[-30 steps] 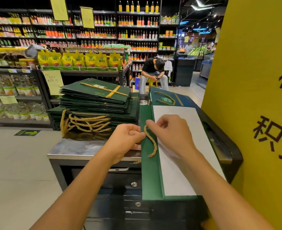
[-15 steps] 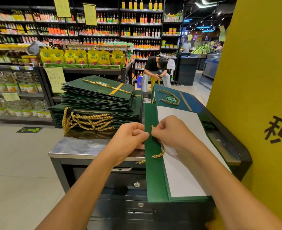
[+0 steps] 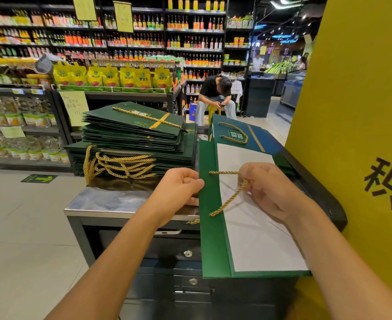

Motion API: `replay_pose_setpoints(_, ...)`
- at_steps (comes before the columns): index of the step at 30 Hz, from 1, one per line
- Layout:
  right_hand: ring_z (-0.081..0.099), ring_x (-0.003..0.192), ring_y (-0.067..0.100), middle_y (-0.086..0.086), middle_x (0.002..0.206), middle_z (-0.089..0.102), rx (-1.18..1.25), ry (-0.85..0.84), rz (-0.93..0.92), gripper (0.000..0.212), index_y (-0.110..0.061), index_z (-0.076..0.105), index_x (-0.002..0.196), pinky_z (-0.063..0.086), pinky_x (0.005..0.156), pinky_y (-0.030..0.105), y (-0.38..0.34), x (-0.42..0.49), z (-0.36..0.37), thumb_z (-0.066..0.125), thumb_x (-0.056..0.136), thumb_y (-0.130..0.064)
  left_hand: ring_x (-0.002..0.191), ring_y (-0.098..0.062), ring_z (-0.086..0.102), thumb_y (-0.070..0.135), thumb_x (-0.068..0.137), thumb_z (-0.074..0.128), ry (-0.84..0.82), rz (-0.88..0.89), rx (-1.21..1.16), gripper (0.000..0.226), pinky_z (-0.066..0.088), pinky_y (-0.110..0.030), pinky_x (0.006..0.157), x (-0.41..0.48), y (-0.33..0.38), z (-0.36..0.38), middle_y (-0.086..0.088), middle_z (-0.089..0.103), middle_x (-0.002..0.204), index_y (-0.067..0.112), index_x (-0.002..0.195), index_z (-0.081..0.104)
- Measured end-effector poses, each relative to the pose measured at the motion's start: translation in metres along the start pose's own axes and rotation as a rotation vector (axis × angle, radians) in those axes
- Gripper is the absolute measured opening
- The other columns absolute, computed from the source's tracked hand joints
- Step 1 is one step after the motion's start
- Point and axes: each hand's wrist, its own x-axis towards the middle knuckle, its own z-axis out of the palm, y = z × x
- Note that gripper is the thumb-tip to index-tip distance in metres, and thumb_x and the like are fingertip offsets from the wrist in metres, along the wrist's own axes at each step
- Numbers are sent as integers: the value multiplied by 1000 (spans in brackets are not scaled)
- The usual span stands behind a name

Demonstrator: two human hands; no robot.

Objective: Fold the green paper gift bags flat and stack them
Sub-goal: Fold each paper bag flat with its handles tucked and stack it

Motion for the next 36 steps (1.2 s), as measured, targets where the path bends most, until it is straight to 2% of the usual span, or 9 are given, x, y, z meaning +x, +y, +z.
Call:
replay_pose_setpoints(6,46,75,17,3,67,53,218,-85,9,24,-14,66,63,33,90,40,7,1,-11,56,85,-14,67,-16,74,8,104,54,33,-42,33,10,62,-32,60,-3,6,3,-5,79,84,5,106,63)
replay_pose_setpoints(8,47,76,19,4,68,56,6,-7,-11,30,-15,68,67,38,85,38,3,1,-7,57,94,-8,66,-15,74,9,104,54,41,-52,36,10,61,-30,57,-4,7,4,-5,78,82,6,105,63)
replay_pose_setpoints(11,51,66,15,5,70,57,-306,141,-76,9,-17,68,92,44,58,30,-3,-6,5,67,93,-8,62,-13,73,7,103,54,54,-55,19,10,56,-23,50,-5,9,5,-5,78,79,5,104,64)
replay_pose_setpoints(12,48,61,13,5,70,54,-362,168,-116,16,-21,65,99,41,52,29,-3,-9,8,69,91,-8,62,-13,73,7,103,54,56,-58,18,10,55,-22,50,-5,9,5,-6,78,81,4,105,64)
replay_pose_setpoints(17,35,59,8,-7,65,35,-507,-85,-253,28,-39,74,106,31,54,20,-3,-29,15,81,83,-24,64,-15,73,7,103,55,60,-44,30,11,56,-24,53,-4,8,4,-11,77,86,3,106,65)
replay_pose_setpoints(21,46,65,5,-10,72,52,-757,-185,-264,24,-39,80,99,37,61,21,9,-31,18,87,76,-37,61,-15,71,7,102,56,54,-34,43,13,57,-25,53,-1,5,3,-9,76,81,1,107,66)
replay_pose_setpoints(26,42,61,6,-14,63,48,-697,-130,-301,5,-32,81,86,36,62,22,17,-26,17,82,83,-29,90,-24,76,1,95,65,-123,43,62,28,62,-33,78,-2,-2,-6,-9,78,100,9,121,62)
replay_pose_setpoints(30,36,56,8,-11,54,34,-618,-93,-324,7,-27,78,86,34,63,31,19,-24,15,77,89,-20,94,-28,75,-9,93,62,-188,67,36,39,62,-33,81,-1,-3,-9,-13,77,105,8,129,59)
replay_pose_setpoints(36,29,56,14,8,64,31,-290,96,-255,8,-18,75,90,27,53,22,19,-19,3,69,95,-16,94,-24,76,-10,95,59,-178,79,22,41,62,-31,78,0,-4,-7,-8,78,104,10,130,58)
